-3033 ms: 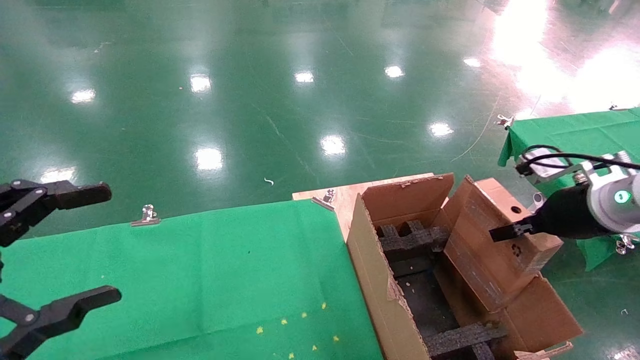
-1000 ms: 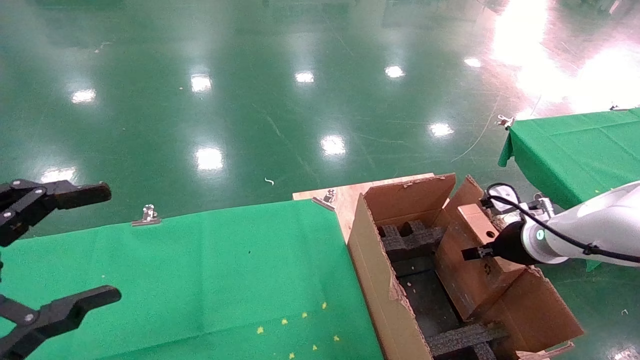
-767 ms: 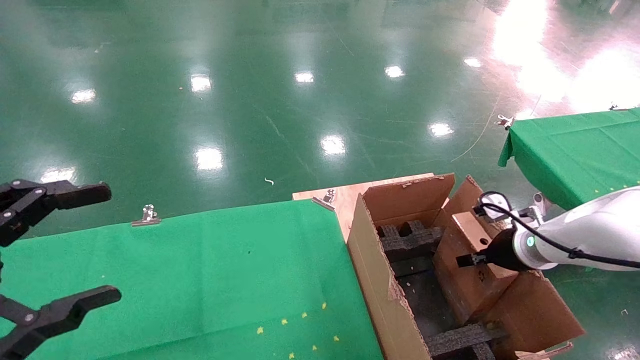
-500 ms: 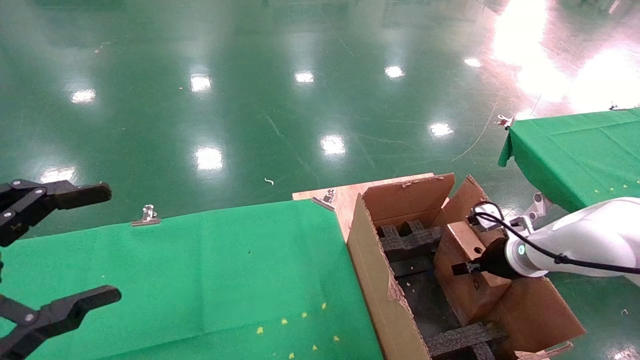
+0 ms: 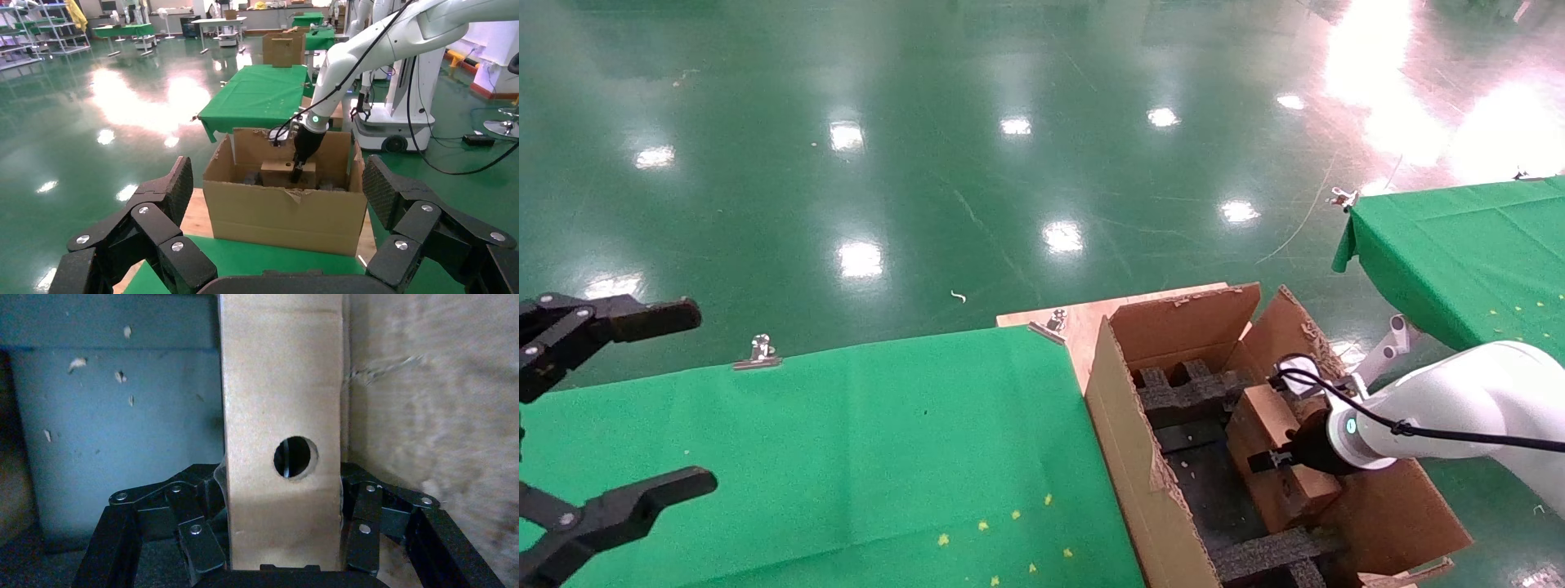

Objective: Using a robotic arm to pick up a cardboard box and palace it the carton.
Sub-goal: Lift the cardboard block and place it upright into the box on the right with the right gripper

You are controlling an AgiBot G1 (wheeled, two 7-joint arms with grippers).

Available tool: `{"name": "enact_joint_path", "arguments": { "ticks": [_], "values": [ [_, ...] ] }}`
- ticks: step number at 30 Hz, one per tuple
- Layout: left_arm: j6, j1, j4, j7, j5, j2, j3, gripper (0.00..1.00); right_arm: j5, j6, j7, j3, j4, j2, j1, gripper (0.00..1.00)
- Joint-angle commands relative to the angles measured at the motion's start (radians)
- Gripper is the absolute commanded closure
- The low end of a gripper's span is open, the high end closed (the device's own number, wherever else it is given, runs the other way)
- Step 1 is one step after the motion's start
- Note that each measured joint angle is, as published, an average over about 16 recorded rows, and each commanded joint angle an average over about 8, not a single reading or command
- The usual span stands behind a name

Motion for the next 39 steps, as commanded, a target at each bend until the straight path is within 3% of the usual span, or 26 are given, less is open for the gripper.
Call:
{"name": "enact_joint_path", "arguments": {
  "ticks": [1,2,9,10,26,39],
  "values": [
    [0.000,0.000,0.000,0.000,0.000,0.000,0.000,0.00,0.014,0.000,-0.020,-0.001,-0.022,-0.011,-0.006,1.00],
    [0.000,0.000,0.000,0.000,0.000,0.000,0.000,0.00,0.018,0.001,-0.026,-0.001,-0.028,-0.014,-0.008,0.93],
    [0.000,0.000,0.000,0.000,0.000,0.000,0.000,0.00,0.037,0.003,-0.054,0.001,-0.062,-0.028,-0.012,0.06],
    [0.000,0.000,0.000,0.000,0.000,0.000,0.000,0.00,0.038,0.003,-0.056,0.001,-0.065,-0.029,-0.012,0.00],
    [0.000,0.000,0.000,0.000,0.000,0.000,0.000,0.00,0.036,-0.014,-0.050,-0.001,-0.042,-0.014,-0.006,0.00],
    [0.000,0.000,0.000,0.000,0.000,0.000,0.000,0.00,0.009,-0.049,-0.003,-0.002,0.048,0.028,0.018,0.00]
  ]
}}
